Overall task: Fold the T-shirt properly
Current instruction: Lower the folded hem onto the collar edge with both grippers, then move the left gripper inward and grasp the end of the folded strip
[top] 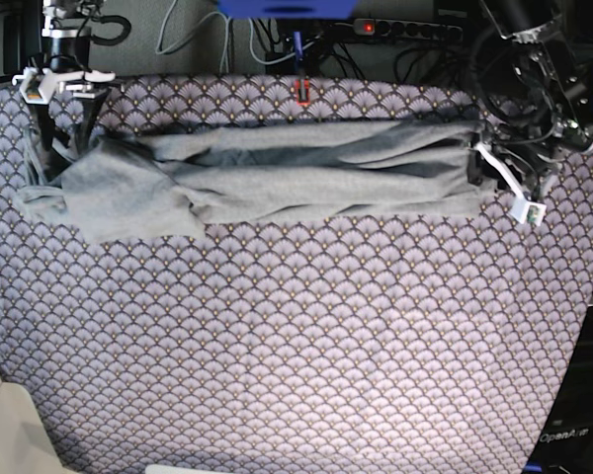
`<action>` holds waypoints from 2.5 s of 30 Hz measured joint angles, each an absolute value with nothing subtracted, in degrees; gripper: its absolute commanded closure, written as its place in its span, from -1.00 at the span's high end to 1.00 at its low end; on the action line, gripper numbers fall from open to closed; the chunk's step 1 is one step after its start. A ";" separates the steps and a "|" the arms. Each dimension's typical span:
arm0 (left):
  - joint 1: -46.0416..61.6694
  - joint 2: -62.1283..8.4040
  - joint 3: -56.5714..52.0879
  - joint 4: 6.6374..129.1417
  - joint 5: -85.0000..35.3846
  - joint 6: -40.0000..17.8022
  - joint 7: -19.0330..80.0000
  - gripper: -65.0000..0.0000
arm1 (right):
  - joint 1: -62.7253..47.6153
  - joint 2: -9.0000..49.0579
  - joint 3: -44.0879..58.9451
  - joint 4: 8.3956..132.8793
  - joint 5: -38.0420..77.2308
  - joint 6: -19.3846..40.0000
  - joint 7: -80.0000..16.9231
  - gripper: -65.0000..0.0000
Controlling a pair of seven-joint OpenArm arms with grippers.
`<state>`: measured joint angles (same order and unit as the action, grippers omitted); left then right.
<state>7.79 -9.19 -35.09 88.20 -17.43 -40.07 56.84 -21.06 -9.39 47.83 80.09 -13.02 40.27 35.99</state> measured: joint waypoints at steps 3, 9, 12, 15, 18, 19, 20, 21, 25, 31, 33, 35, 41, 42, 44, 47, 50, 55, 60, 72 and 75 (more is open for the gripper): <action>7.77 -9.17 -35.09 88.20 -17.45 -40.07 56.82 -0.18 | -20.64 -9.39 47.81 80.09 -13.02 40.27 36.12 0.07; 7.77 -9.19 -35.11 88.20 -17.45 -40.07 56.82 -0.18 | -20.80 -9.39 47.81 80.07 -13.04 40.27 36.05 0.08; 7.79 -9.19 -35.11 88.20 -17.47 -40.07 56.82 -0.18 | -20.84 -9.34 46.94 80.07 -13.04 40.27 36.07 0.07; 7.77 -9.15 -35.11 88.20 -17.45 -40.07 56.82 -0.18 | -19.68 -9.52 46.78 80.03 -13.21 40.27 35.83 0.08; 7.77 -8.54 -35.16 88.20 -17.43 -40.10 56.82 -0.18 | -19.42 -9.37 46.57 80.07 -13.08 40.27 36.25 0.08; 7.77 -8.34 -35.16 88.20 -17.47 -40.10 56.80 -0.18 | -19.59 -9.39 46.59 79.96 -13.15 40.27 36.12 0.08; 7.77 -8.36 -35.14 88.20 -17.45 -40.10 56.84 -0.18 | -19.79 -9.37 46.59 79.66 -13.15 40.27 36.14 0.08; 7.79 -8.40 -35.16 88.20 -17.41 -40.07 56.82 -0.18 | -19.88 -9.34 46.72 78.91 -13.04 40.27 36.56 0.08; 7.77 -8.38 -35.16 88.20 -17.45 -40.07 56.80 -0.18 | -19.35 -9.41 46.54 77.54 -13.21 40.27 36.29 0.07; 7.79 -8.40 -35.16 88.40 -17.63 -40.07 56.84 -0.18 | -15.11 -9.43 47.46 81.62 -13.54 40.27 35.90 -0.03; 7.75 -8.43 -35.16 88.53 -17.67 -40.05 56.82 -0.18 | -13.17 -9.37 48.01 83.90 -13.04 40.18 36.27 -0.17; 7.57 -8.38 -35.16 88.60 -17.65 -40.07 56.90 -0.18 | -12.51 -9.23 48.05 85.58 -12.99 40.21 36.67 -0.35; 6.96 -8.40 -35.16 88.62 -17.67 -40.07 57.01 -0.18 | -9.78 -9.30 48.07 82.67 -13.72 40.25 36.56 -0.73; 6.98 -8.43 -35.16 88.62 -17.61 -40.05 57.06 -0.18 | -8.75 -9.32 48.01 81.30 -16.21 40.23 36.88 -0.75; 6.90 -8.43 -35.14 88.62 -17.65 -40.10 57.21 -0.18 | -6.50 -9.37 48.10 78.26 -20.51 40.21 35.81 -0.78; 6.70 -8.58 -35.14 88.62 -17.67 -40.07 57.25 -0.18 | -4.45 -9.39 48.12 74.61 -24.18 40.23 36.14 -0.81; 6.70 -8.73 -35.16 88.62 -17.65 -40.07 57.28 -0.18 | -4.19 -9.13 48.27 70.89 -25.15 40.12 36.62 -0.81; 6.57 -9.08 -35.14 88.62 -17.63 -40.10 57.28 -0.18 | -4.60 -7.42 48.34 64.77 -24.95 40.05 33.71 -0.80; 4.64 -11.84 -35.57 88.68 -17.74 -40.07 57.84 -0.18 | -3.81 -4.58 47.99 61.82 -23.35 40.73 30.74 -0.80; 2.35 -12.36 -42.48 88.42 -17.61 -40.05 63.16 -0.18 | -3.70 -3.86 47.92 61.60 -23.11 41.10 29.80 -0.80; 2.31 -11.70 -42.50 88.29 -17.74 -40.07 63.64 -0.18 | -3.77 -3.97 47.92 61.60 -23.09 41.10 29.82 -0.80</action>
